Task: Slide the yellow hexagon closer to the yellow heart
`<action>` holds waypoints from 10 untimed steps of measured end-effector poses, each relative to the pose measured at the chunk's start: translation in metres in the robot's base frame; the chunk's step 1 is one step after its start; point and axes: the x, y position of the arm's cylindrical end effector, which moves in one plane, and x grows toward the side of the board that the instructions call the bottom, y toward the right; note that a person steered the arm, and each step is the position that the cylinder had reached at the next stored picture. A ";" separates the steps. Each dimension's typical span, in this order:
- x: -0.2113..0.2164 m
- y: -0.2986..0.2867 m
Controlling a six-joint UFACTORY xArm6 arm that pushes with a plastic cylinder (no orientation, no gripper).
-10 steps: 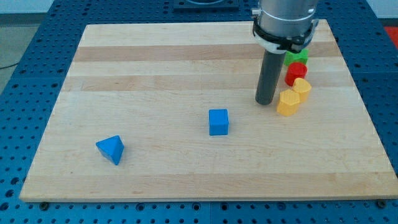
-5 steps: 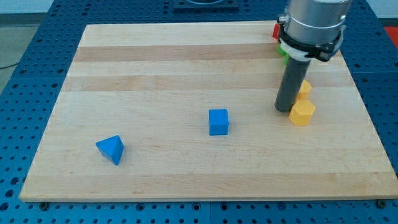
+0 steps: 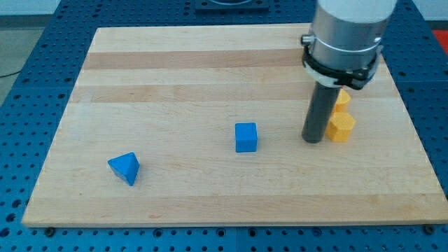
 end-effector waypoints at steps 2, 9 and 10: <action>0.027 0.017; 0.015 0.025; 0.009 0.025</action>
